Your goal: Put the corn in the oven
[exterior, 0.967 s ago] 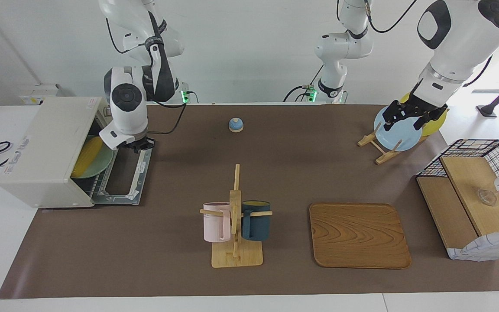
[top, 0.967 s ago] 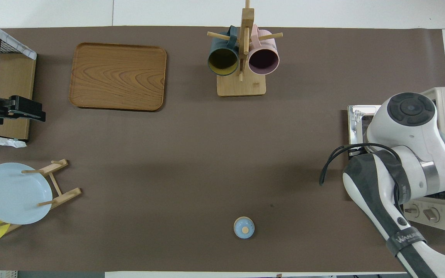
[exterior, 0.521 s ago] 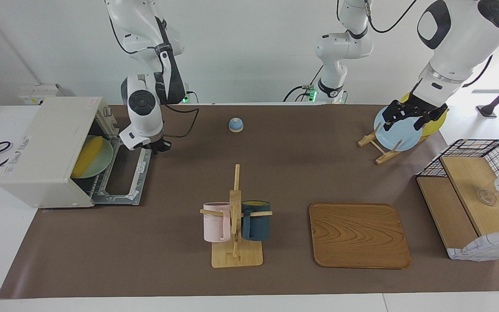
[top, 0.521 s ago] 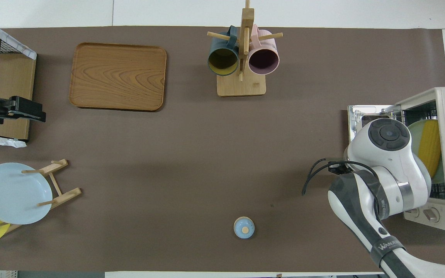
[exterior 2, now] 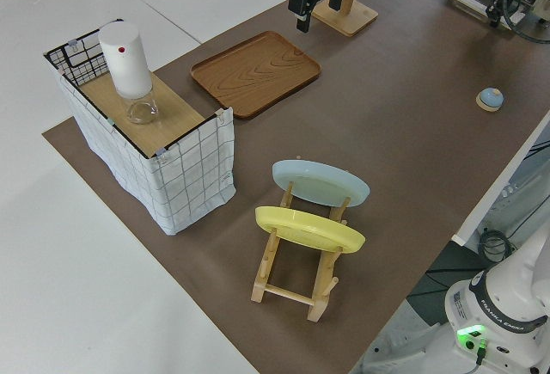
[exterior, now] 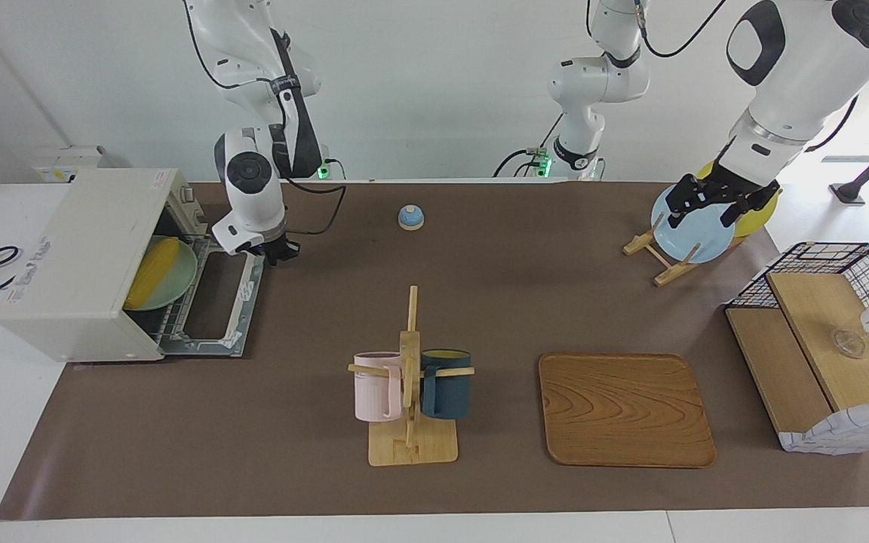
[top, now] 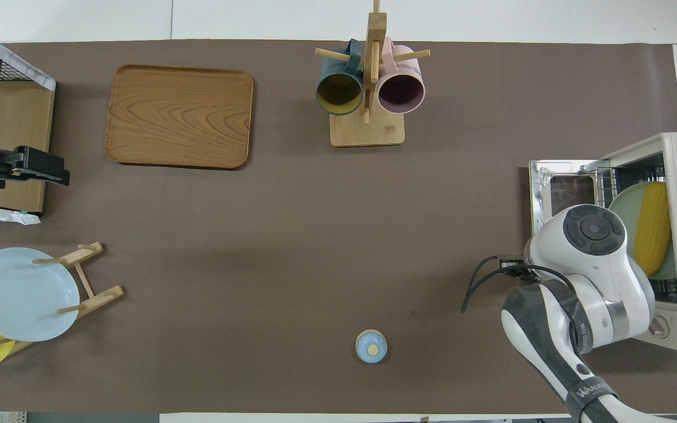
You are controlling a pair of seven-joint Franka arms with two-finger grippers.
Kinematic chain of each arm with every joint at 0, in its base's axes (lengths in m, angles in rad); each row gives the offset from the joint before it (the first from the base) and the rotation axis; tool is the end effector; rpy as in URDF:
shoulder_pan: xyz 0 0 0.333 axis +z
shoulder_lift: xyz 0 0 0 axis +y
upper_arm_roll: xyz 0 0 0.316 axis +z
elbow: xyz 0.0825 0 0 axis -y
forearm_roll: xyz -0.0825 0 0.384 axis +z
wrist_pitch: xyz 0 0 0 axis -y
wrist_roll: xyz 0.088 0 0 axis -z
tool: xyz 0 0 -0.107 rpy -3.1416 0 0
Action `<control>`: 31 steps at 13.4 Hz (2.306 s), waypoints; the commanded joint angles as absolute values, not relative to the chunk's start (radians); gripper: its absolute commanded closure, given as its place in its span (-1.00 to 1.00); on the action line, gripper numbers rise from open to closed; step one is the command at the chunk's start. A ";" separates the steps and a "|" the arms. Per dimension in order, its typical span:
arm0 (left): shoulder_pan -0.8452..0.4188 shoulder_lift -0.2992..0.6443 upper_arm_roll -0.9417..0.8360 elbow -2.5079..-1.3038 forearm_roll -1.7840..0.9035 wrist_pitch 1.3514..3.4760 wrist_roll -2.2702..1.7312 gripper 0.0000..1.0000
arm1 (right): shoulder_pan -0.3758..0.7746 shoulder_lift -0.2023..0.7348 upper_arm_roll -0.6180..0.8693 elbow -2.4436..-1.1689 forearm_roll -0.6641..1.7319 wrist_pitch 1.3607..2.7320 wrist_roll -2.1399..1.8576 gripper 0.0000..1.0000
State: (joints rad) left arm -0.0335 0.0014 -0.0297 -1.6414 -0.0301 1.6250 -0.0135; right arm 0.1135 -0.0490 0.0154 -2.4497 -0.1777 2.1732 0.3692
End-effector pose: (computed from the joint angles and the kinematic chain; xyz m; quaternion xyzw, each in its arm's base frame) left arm 0.5567 -0.0383 0.5950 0.9996 -0.0239 -0.0095 0.0147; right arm 0.4462 0.0510 0.3013 0.9894 -0.0608 -0.0930 0.0931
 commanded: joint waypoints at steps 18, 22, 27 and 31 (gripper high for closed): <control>-0.023 0.000 -0.029 -1.626 -0.011 1.618 -0.006 -1.00 | 0.049 -0.043 0.011 -2.155 -0.253 1.810 0.154 1.00; -0.023 0.000 -0.029 -1.626 -0.011 1.618 -0.006 -1.00 | -0.001 -0.069 0.008 -2.119 -0.270 1.753 0.056 1.00; -0.023 0.000 -0.029 -1.626 -0.011 1.618 -0.006 -1.00 | -0.095 -0.107 0.006 -2.103 -0.324 1.721 -0.080 1.00; -0.023 0.000 -0.029 -1.626 -0.011 1.618 -0.006 -1.00 | -0.100 -0.115 0.008 -2.056 -0.334 1.669 -0.100 1.00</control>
State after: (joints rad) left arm -0.0321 0.0009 -0.0238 -1.6386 -0.0299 1.6258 -0.0135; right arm -0.0962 -0.1198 0.0001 -2.0822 -0.3188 1.6993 -0.0810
